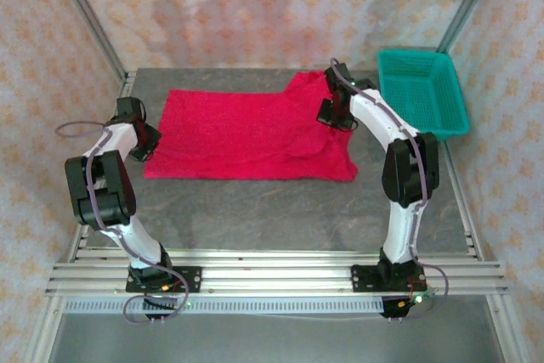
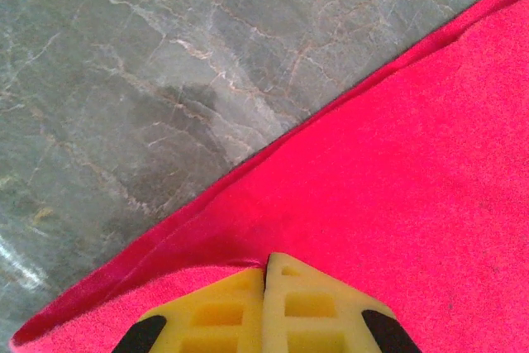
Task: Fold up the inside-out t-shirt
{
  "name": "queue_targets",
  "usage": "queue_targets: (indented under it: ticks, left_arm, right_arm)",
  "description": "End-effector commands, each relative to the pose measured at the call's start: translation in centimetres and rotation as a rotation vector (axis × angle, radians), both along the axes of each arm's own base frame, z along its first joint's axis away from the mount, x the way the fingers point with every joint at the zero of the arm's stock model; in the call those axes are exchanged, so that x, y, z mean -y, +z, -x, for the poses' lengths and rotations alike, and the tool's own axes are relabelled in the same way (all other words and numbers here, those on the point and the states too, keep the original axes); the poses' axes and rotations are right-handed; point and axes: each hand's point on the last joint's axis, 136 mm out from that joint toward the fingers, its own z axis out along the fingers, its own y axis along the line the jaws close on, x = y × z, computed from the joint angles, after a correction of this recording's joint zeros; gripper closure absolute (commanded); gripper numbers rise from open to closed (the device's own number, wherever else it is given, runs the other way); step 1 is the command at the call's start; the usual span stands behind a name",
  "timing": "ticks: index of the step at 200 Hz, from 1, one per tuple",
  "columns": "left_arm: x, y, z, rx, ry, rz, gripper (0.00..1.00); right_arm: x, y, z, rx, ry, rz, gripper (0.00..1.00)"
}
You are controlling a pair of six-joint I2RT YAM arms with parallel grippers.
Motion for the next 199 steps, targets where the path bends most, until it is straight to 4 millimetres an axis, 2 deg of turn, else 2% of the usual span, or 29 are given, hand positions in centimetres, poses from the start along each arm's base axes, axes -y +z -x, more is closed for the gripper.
queue_targets:
  ticks: [1, 81, 112, 119, 122, 127, 133, 140, 142, 145, 158, 169, 177, 187, 199]
  left_arm:
    - [-0.5, 0.8, -0.9, -0.002, -0.015, -0.029, 1.0]
    - [-0.9, 0.7, -2.6, -0.025, -0.023, -0.037, 1.0]
    - [-0.2, 0.1, -3.9, -0.029, -0.065, -0.011, 1.0]
    - [0.0, 0.5, -4.3, -0.019, -0.076, -0.011, 0.88]
    - [0.0, -0.3, -4.5, -0.035, -0.079, -0.005, 0.81]
    - [0.0, -0.6, -4.7, -0.038, -0.084, -0.006, 0.69]
    - [0.0, -0.5, -5.0, -0.035, -0.088, -0.01, 0.56]
    - [-0.2, -0.3, -5.3, -0.035, -0.088, -0.017, 0.41]
    - [-0.3, -0.2, -5.4, -0.035, -0.088, -0.021, 0.37]
    - [-0.5, -0.1, -5.5, -0.037, -0.089, -0.029, 0.34]
    - [-1.1, 1.3, -5.7, -0.039, -0.088, -0.068, 0.27]
    - [-1.6, 3.0, -5.2, -0.034, -0.078, -0.121, 0.25]
    - [-1.4, 5.3, -4.7, 0.006, -0.074, -0.17, 0.25]
    - [-0.4, 7.5, -3.9, 0.057, -0.085, -0.214, 0.24]
    - [1.8, 9.4, -2.9, 0.125, -0.124, -0.238, 0.24]
  right_arm:
    - [0.8, 0.5, -0.6, 0.004, -0.013, 0.017, 1.0]
    - [1.5, -0.2, -2.0, -0.006, -0.034, 0.016, 1.0]
    - [1.0, -0.8, -2.6, -0.019, -0.028, 0.002, 1.0]
    - [0.9, -0.9, -2.9, -0.02, -0.027, -0.003, 1.0]
    - [0.8, -0.9, -3.1, -0.018, -0.026, -0.006, 0.98]
    - [0.7, -0.9, -3.4, -0.018, -0.025, -0.012, 0.93]
    - [0.5, -0.9, -3.8, -0.017, -0.024, -0.017, 0.82]
    - [0.6, -0.6, -4.2, -0.017, -0.027, -0.016, 0.59]
    - [0.6, -0.5, -4.2, -0.017, -0.027, -0.015, 0.58]
    - [0.6, -0.3, -4.3, -0.017, -0.029, -0.013, 0.5]
    - [1.0, 0.5, -4.3, -0.018, -0.032, 0.006, 0.41]
    - [1.3, 1.0, -3.8, -0.018, -0.034, 0.014, 0.4]
    - [1.4, 1.3, -3.2, -0.017, -0.034, 0.02, 0.4]
    - [1.3, 1.6, -2.3, -0.007, -0.032, 0.011, 0.43]
    - [0.3, 1.6, -0.9, 0.01, -0.019, -0.029, 0.47]
